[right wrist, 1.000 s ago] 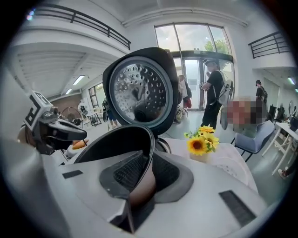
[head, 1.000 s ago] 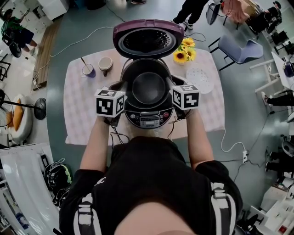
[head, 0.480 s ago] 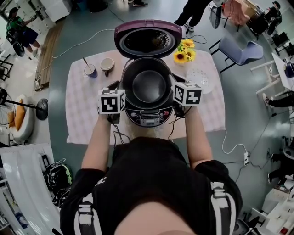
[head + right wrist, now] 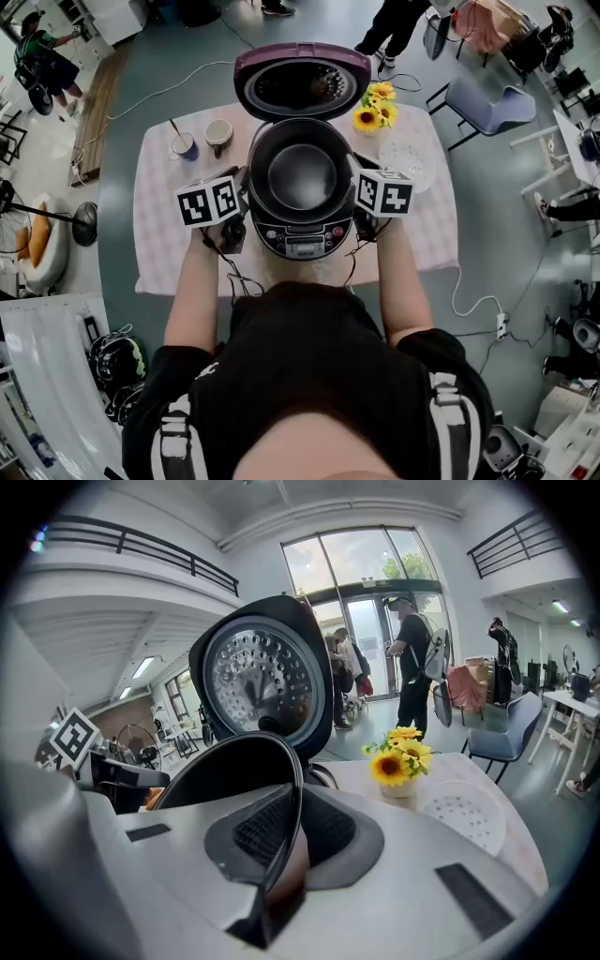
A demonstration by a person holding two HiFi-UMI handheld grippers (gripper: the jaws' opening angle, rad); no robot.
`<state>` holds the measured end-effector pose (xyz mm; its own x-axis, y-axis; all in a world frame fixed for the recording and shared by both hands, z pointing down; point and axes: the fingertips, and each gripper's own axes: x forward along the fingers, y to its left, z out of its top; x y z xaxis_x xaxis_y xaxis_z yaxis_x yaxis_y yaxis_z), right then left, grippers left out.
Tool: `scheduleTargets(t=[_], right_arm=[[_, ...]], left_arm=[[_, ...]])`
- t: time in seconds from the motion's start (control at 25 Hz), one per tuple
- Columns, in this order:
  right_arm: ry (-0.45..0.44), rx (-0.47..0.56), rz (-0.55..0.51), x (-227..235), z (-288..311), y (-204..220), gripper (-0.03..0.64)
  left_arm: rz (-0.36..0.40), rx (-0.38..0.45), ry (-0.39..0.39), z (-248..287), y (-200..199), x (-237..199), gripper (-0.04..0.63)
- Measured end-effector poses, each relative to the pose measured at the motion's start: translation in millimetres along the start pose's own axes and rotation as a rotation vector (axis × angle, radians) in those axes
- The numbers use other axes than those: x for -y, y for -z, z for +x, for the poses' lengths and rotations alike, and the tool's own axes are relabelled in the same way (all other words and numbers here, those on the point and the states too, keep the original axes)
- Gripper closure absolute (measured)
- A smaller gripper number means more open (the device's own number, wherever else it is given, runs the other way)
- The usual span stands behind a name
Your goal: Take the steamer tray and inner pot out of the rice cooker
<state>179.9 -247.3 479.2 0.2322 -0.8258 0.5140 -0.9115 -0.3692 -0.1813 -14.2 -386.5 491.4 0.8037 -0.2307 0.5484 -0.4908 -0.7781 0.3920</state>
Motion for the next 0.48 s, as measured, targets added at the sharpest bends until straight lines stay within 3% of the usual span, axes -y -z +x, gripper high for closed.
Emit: scheduleTargets(t=[0.12, 0.24, 0.48], right_arm=[[0.0, 0.001, 0.022, 4.5, -0.6, 2.3, 0.584], [-0.006, 0.006, 0.033, 6.9, -3.4, 3.1, 0.584], [-0.017, 0.01, 0.044, 6.3, -3.4, 4.1, 0.584]], left_arm=[[-0.062, -0.006, 0.075, -1.8, 1.8, 8.8, 0.448], [-0.056, -0.035, 0.077, 4.0, 10.5, 13.3, 0.443], [-0.03, -0.065, 0.078, 9.8, 16.5, 24.9, 0.532]])
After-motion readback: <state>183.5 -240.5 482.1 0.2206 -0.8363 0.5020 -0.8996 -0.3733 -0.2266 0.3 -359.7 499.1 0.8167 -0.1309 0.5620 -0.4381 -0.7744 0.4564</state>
